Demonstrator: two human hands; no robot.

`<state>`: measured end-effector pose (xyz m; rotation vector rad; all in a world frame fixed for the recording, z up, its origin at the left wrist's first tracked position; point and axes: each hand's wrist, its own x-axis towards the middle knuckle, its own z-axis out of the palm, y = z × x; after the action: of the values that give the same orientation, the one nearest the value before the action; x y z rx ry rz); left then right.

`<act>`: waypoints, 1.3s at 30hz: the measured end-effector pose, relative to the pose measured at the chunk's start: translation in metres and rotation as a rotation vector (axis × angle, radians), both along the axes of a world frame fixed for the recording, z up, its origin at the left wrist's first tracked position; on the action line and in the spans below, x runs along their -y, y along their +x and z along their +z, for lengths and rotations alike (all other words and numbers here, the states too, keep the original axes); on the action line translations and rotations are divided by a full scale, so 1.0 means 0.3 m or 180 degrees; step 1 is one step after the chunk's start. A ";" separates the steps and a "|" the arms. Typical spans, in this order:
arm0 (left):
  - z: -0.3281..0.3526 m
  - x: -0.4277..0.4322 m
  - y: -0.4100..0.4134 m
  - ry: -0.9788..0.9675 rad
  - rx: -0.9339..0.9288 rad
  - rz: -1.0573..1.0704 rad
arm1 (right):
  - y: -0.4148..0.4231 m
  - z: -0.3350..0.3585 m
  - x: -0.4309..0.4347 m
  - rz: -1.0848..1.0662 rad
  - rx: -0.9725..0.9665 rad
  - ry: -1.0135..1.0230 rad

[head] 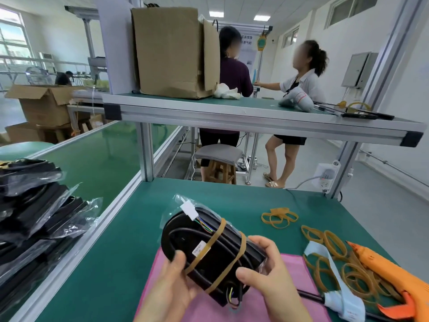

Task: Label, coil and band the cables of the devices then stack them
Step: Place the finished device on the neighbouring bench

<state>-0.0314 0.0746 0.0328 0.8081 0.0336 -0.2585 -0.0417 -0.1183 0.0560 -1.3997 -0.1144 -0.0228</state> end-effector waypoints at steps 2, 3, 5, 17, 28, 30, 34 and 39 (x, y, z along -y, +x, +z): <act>0.002 0.017 -0.006 0.0064 0.0059 0.0378 | -0.017 -0.012 -0.031 -0.0030 -0.0011 0.0106; 0.013 0.022 -0.007 0.0032 0.0089 0.0507 | -0.026 -0.016 -0.044 -0.0025 -0.0030 0.0148; 0.040 0.022 -0.010 -0.0064 0.0086 0.0610 | -0.040 -0.009 -0.053 0.0028 -0.0128 0.0188; 0.063 0.045 0.003 0.1070 0.0232 0.0444 | 0.081 0.096 -0.061 -0.0094 -0.0337 -0.0866; 0.101 0.074 -0.052 0.2431 0.0450 0.0629 | 0.087 0.050 -0.071 -0.0854 -0.1046 -0.0408; 0.117 0.066 -0.057 0.2387 0.0537 0.0590 | 0.085 0.055 -0.066 -0.0824 -0.1158 -0.0188; 0.140 0.044 -0.050 0.1945 0.0620 0.0342 | 0.074 0.044 -0.075 -0.0911 -0.1601 0.0486; 0.119 0.042 -0.035 0.2260 0.0854 0.0013 | 0.066 0.033 -0.079 -0.0970 -0.1829 0.0954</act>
<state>-0.0419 0.0620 0.0686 1.5435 -0.1329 -0.1280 -0.0220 -0.0948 0.0660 -1.0673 0.5592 0.1056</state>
